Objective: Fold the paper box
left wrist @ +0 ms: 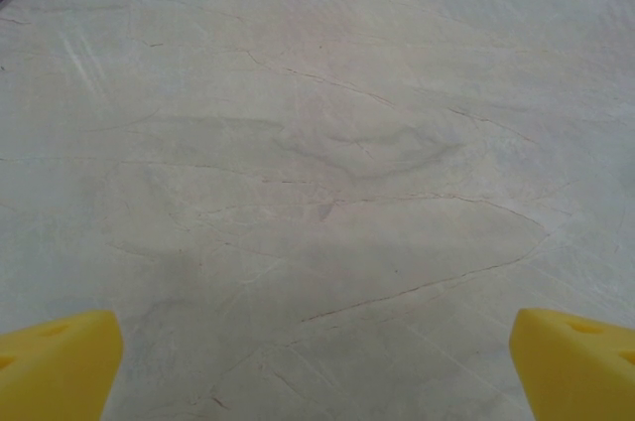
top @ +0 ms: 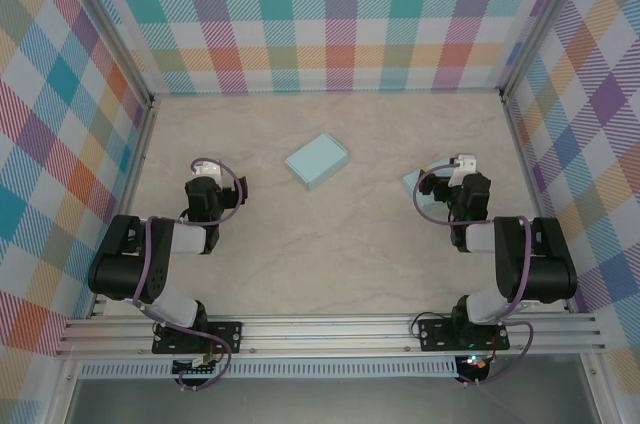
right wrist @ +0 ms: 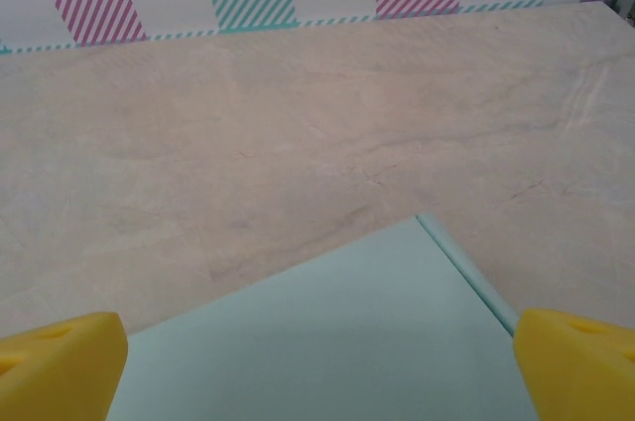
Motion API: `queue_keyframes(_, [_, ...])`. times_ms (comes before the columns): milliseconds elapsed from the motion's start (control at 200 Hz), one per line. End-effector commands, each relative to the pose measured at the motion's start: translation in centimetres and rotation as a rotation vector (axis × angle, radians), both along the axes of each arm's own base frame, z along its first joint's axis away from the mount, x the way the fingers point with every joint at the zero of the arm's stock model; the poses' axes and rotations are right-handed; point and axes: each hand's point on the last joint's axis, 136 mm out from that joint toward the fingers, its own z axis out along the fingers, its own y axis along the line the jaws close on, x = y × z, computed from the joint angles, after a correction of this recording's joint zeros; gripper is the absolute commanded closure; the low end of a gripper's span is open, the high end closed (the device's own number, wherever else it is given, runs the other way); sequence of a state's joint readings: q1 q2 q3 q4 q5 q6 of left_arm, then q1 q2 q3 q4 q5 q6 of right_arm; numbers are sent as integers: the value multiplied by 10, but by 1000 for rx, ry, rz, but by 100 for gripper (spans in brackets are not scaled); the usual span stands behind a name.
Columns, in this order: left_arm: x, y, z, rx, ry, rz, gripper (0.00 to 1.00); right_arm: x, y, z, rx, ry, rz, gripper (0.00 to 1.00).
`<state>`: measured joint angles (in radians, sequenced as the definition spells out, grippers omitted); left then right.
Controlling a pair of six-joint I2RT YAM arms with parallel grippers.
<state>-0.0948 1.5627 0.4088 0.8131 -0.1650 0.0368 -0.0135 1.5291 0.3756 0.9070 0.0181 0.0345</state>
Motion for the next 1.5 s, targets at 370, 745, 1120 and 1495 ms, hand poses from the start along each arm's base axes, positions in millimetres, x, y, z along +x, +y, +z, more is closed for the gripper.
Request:
queue_keyframes(370, [3, 2, 3, -22, -10, 7, 0, 0, 0, -5, 11, 27, -6, 0])
queue_keyframes(745, [3, 2, 3, -21, -11, 8, 0, 1, 3, -5, 1, 30, 1, 0])
queue_keyframes(1120, [3, 2, 3, -21, -12, 6, 0, 1, 3, -5, -1, 32, 1, 0])
queue_keyframes(1495, [3, 2, 2, -21, -9, 7, 0, 1, 4, -6, -3, 36, 3, 0])
